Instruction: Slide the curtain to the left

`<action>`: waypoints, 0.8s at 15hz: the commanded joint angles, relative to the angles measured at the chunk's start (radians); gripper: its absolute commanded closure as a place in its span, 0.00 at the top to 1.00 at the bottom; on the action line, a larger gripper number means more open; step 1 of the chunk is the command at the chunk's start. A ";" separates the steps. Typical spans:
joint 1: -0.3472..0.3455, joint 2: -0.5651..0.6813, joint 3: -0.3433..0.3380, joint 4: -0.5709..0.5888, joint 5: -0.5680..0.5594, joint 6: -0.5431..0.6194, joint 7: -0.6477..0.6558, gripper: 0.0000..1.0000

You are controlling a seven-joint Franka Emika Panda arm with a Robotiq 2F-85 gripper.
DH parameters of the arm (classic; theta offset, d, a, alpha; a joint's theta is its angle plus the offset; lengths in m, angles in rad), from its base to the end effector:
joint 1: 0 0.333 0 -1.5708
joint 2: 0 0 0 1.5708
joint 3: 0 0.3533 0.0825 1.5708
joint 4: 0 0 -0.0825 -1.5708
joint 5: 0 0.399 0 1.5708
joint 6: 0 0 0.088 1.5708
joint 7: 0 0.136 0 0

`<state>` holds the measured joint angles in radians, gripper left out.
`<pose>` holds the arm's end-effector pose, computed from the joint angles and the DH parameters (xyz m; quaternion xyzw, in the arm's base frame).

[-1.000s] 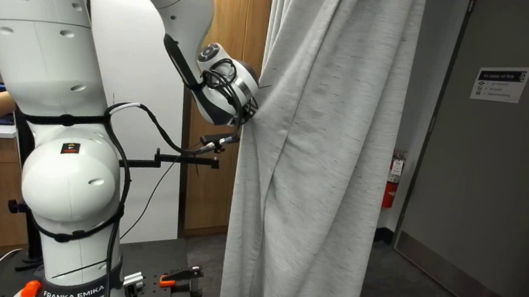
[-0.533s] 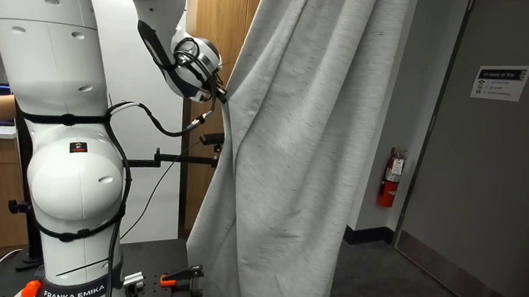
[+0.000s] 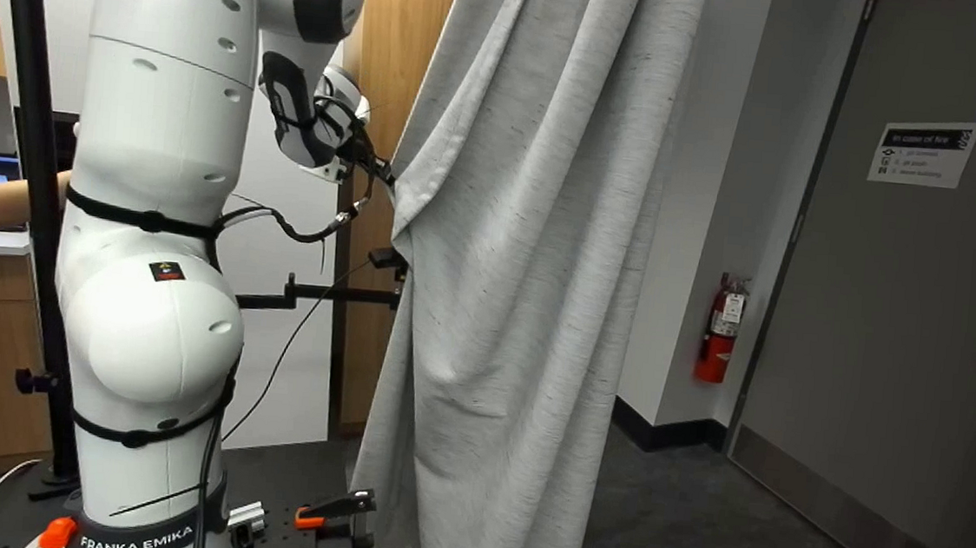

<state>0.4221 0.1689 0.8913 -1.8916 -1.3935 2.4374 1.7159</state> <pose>0.2157 0.6270 0.5109 -0.8404 -0.2086 -0.4725 0.1641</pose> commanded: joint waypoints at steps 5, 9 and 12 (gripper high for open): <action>0.346 0.366 -0.135 0.338 -0.148 -0.223 0.017 0.27; 0.497 0.469 -0.253 0.508 -0.142 -0.238 -0.004 0.47; 0.599 0.528 -0.348 0.629 -0.114 -0.231 -0.025 0.70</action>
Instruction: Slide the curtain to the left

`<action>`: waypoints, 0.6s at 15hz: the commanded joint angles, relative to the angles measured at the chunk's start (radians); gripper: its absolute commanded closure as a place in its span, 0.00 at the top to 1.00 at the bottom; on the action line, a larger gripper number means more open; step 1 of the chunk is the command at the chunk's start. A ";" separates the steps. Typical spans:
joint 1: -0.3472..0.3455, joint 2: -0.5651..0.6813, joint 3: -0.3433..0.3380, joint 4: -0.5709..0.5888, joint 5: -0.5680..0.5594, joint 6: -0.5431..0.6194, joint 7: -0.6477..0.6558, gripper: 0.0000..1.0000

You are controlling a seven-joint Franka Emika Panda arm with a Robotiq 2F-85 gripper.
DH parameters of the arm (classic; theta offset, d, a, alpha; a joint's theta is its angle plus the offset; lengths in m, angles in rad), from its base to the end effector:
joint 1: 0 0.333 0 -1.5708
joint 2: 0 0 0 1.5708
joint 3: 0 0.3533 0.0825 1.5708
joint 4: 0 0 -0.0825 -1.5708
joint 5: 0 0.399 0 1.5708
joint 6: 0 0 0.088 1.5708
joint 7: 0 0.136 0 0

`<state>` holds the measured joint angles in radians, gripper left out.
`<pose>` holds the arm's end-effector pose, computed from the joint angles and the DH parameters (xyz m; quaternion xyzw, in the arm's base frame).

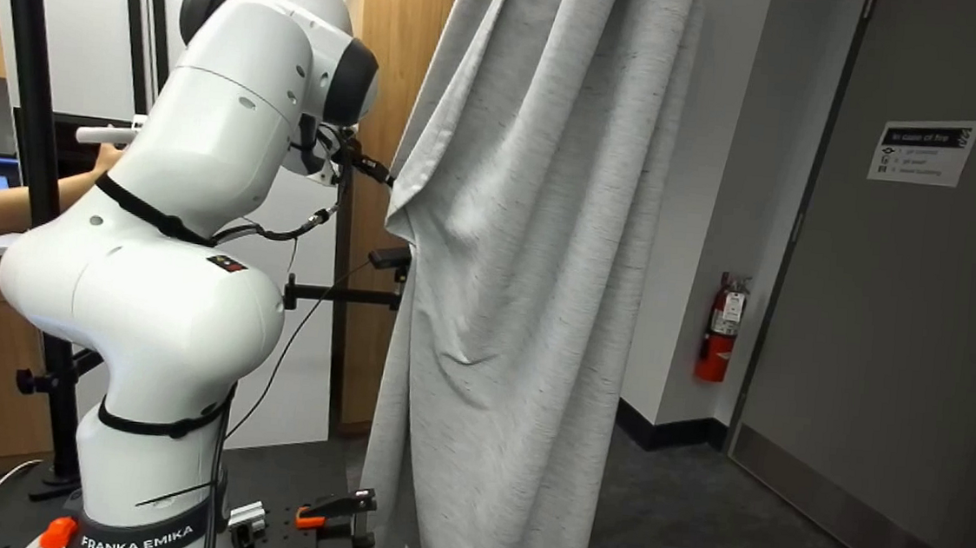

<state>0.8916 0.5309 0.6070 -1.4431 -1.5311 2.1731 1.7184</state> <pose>0.2195 0.7503 0.4921 -0.8302 -0.1738 -0.5089 0.1469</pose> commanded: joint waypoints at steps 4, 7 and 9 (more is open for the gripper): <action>0.240 0.248 -0.169 0.331 0.079 0.036 -0.059 0.99; 0.245 0.135 -0.254 0.247 0.082 0.021 -0.058 0.97; 0.262 0.158 -0.269 0.284 0.088 0.018 -0.073 1.00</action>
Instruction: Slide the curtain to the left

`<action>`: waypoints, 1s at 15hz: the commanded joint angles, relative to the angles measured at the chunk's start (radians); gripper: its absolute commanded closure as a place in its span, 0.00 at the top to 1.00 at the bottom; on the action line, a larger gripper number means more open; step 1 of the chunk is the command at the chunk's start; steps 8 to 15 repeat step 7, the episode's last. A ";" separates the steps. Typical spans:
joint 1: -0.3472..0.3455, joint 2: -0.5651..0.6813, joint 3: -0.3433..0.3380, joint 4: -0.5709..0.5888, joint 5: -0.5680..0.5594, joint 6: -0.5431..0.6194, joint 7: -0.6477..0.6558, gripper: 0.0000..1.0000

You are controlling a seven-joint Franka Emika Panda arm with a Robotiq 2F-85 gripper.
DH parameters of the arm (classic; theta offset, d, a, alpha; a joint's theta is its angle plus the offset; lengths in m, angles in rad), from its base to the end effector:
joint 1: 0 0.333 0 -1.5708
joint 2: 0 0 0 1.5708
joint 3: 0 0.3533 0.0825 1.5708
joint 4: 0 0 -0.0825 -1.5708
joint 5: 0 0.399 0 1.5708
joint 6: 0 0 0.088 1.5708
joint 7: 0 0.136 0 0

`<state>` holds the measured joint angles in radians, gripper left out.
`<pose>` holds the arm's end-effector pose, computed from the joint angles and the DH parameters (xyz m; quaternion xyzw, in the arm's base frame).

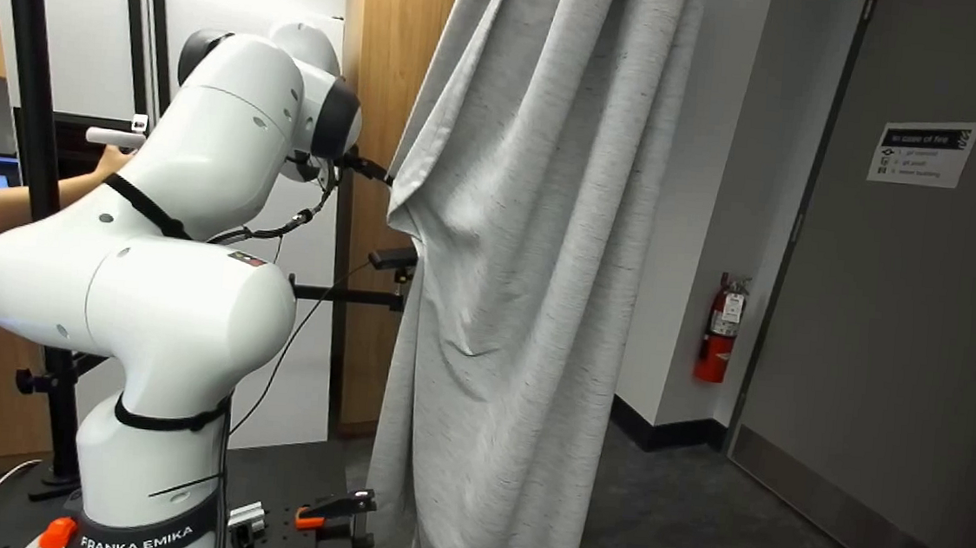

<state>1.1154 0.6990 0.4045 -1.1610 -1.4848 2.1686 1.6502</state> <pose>0.2175 0.8094 0.4808 -0.8218 -0.1704 -0.5234 0.1471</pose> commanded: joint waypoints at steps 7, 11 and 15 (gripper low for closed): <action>0.050 -0.012 -0.111 0.014 0.055 0.015 -0.008 1.00; 0.050 -0.012 -0.111 0.014 0.055 0.015 -0.008 1.00; 0.050 -0.012 -0.111 0.014 0.055 0.015 -0.008 1.00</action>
